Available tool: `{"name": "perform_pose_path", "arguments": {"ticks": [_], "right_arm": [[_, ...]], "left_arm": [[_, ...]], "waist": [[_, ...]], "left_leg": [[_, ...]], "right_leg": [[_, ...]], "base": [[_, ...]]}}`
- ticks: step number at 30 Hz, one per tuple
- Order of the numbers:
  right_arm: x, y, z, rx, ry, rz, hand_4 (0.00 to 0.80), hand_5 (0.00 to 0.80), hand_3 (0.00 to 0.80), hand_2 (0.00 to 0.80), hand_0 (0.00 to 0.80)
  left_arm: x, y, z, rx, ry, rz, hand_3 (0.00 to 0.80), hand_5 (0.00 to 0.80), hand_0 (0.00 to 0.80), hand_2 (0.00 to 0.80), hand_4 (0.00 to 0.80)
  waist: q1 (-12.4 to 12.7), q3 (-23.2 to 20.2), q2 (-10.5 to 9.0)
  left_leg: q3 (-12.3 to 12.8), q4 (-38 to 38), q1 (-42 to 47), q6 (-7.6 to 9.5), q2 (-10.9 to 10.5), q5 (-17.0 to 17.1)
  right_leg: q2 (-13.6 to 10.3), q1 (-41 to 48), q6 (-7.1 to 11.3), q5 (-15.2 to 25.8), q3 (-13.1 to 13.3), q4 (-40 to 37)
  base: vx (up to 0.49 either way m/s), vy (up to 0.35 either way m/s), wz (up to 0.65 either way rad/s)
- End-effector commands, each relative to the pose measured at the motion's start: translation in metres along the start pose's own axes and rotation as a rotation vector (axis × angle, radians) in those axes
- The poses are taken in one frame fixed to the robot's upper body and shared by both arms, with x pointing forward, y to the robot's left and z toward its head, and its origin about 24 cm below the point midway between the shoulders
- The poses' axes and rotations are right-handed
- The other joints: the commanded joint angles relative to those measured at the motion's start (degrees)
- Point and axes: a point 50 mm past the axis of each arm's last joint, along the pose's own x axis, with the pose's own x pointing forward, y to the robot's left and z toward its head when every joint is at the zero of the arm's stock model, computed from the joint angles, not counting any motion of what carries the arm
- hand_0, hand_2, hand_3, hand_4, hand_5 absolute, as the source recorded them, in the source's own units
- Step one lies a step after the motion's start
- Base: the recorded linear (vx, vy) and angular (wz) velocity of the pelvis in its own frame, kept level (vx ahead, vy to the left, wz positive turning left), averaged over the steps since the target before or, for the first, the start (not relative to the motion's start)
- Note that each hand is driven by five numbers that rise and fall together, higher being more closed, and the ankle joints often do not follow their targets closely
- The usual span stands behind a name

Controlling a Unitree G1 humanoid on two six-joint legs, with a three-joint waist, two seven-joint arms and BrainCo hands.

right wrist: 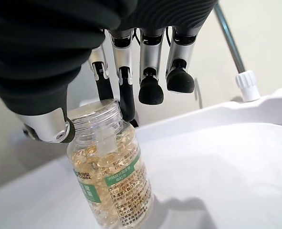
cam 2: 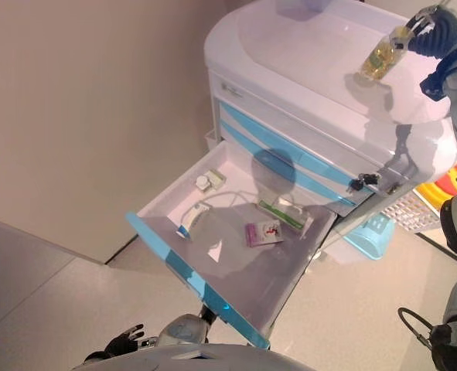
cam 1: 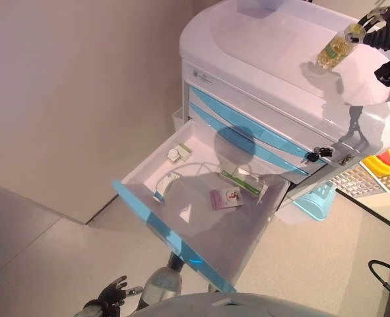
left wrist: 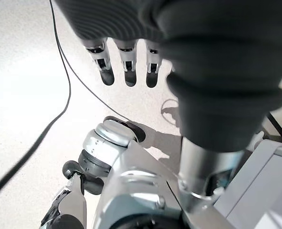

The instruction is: Open the drawer and pick up the medicine

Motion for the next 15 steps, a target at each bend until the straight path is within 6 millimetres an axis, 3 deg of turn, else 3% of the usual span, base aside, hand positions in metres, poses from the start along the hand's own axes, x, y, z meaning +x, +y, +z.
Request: {"name": "perform_pose_path", "arguments": {"ticks": [1,10,11,12,13,15], "right_arm": [[-0.0059,-0.0709,0.0263,-0.139,-0.108,-0.167,0.8,0.8,0.8,0.8,0.8],[-0.0058,-0.0688,0.0247,-0.286,-0.099,-0.067,0.8,0.8,0.8,0.8,0.8],[-0.0055,-0.0677,0.0249,-0.295,-0.097,-0.05,0.64,0.64,0.64,0.64,0.64],[-0.0053,-0.0672,0.0254,-0.298,-0.099,-0.047,0.276,0.276,0.276,0.276,0.276],[-0.0052,-0.0674,0.0258,-0.299,-0.101,-0.051,0.0,0.0,0.0,0.0,0.0],[-0.0051,-0.0676,0.0256,-0.299,-0.1,-0.057,0.0,0.0,0.0,0.0,0.0]], "left_arm": [[-0.0037,0.0169,0.0126,0.042,-0.057,0.023,0.0,0.0,0.0,0.0,0.0],[-0.0068,0.0164,0.0097,0.054,-0.08,0.007,0.0,0.0,0.0,0.0,0.0],[-0.0069,0.0163,0.0106,0.057,-0.084,0.003,0.0,0.0,0.0,0.0,0.0],[-0.0067,0.0162,0.0119,0.059,-0.088,0.001,0.0,0.0,0.0,0.0,0.0],[-0.0068,0.0159,0.0123,0.061,-0.091,-0.003,0.0,0.0,0.0,0.0,0.0],[-0.0066,0.0148,0.0132,0.062,-0.095,-0.007,0.0,0.0,0.0,0.0,0.0]], "waist": [[1.6,1.6,-2.5],[2.1,2.2,-2.36],[2.2,2.3,-2.25],[2.2,2.4,-2.21],[2.2,2.5,-2.11],[2.2,2.7,-1.93]], "left_leg": [[1.7,1.0,0.3,0.48,-2.4,-7.0],[1.1,0.8,-0.2,0.45,-2.6,-6.4],[1.0,0.7,-0.3,0.45,-2.7,-6.4],[1.0,0.7,-0.3,0.48,-2.7,-6.4],[1.0,0.7,-0.3,0.52,-2.7,-6.3],[1.1,0.7,-0.3,0.56,-2.7,-6.3]], "right_leg": [[-2.3,-3.4,0.73,-1.2,2.2,4.4],[-2.5,-3.8,0.86,-0.9,1.8,4.3],[-2.5,-3.9,0.89,-0.9,1.8,4.3],[-2.5,-3.9,0.9,-0.8,1.8,4.3],[-2.5,-4.0,0.9,-0.8,1.9,4.4],[-2.6,-4.1,0.96,-0.7,1.9,4.4]], "base": [[-0.017,-0.008,0.11],[-0.001,0.0,0.05],[0.0,0.0,0.0],[0.0,0.0,0.0],[0.0,0.0,0.0],[0.0,0.0,0.0]]}}
